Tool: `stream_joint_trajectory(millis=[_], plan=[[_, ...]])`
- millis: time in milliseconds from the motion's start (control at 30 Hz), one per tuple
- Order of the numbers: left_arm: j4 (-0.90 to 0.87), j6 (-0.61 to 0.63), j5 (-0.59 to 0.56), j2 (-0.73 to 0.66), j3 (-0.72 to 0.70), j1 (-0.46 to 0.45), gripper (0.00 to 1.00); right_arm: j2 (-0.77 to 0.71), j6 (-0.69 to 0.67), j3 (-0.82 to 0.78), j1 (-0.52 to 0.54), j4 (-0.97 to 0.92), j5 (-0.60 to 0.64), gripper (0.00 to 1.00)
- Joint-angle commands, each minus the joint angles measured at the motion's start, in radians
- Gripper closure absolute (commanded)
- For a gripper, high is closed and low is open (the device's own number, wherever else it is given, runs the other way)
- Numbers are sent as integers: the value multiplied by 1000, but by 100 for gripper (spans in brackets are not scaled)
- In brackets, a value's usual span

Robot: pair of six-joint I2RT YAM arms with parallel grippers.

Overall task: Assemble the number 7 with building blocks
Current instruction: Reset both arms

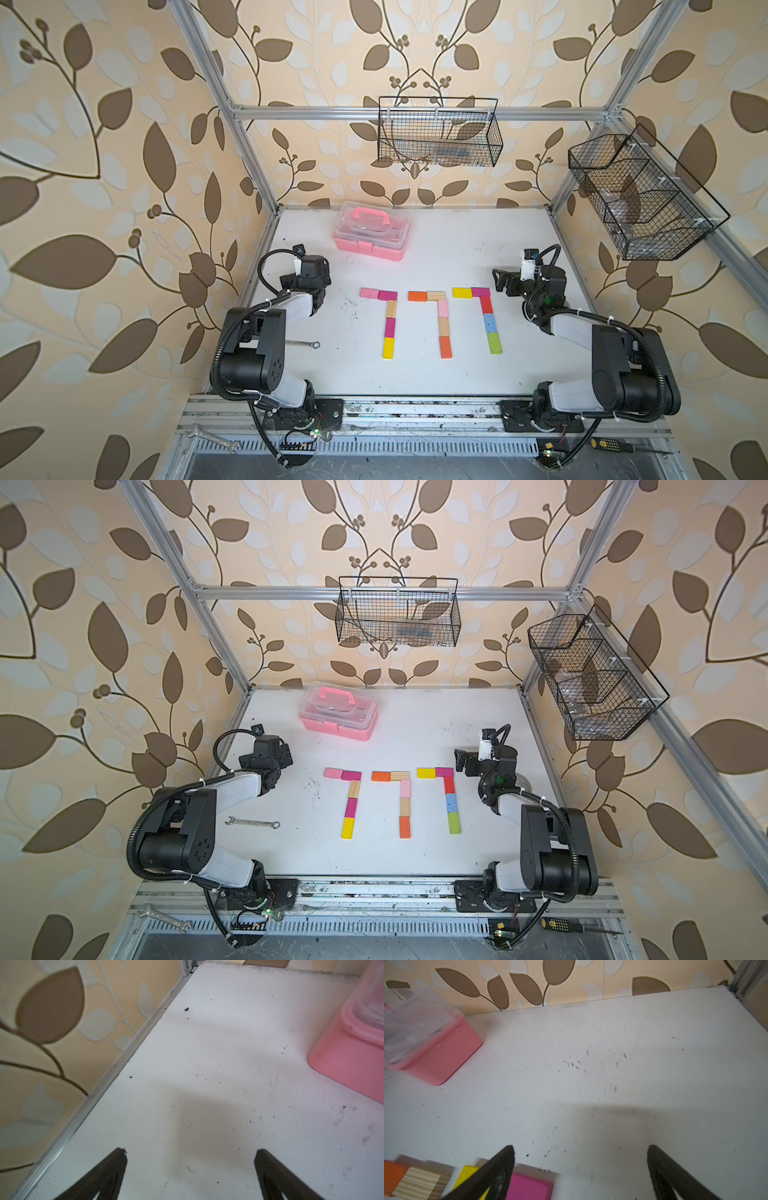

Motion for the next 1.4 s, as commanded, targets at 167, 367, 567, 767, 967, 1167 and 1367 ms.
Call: stream_joint_trajectory(millis=[167,367,567,767,967,1167,1367], plan=[[339,27,65,-63,-184,10,1,-27,-31,-47,-1,106,-21,0],[424,58,126,-14,-209,10,1,-124,-21,-172,-1,243,8,0],[433,58,127,-12,-212,10,1,-239,-46,-315,31,387,40,0],[434,58,127,-13,-213,10,1,-293,-36,-406,43,500,104,0],[431,57,128,-16,-213,10,1,-205,-25,-415,43,595,140,0],[433,57,128,-13,-212,10,1,-83,-27,-295,65,484,195,0],[429,57,129,-6,-205,11,1,-73,-49,-270,103,442,254,0]])
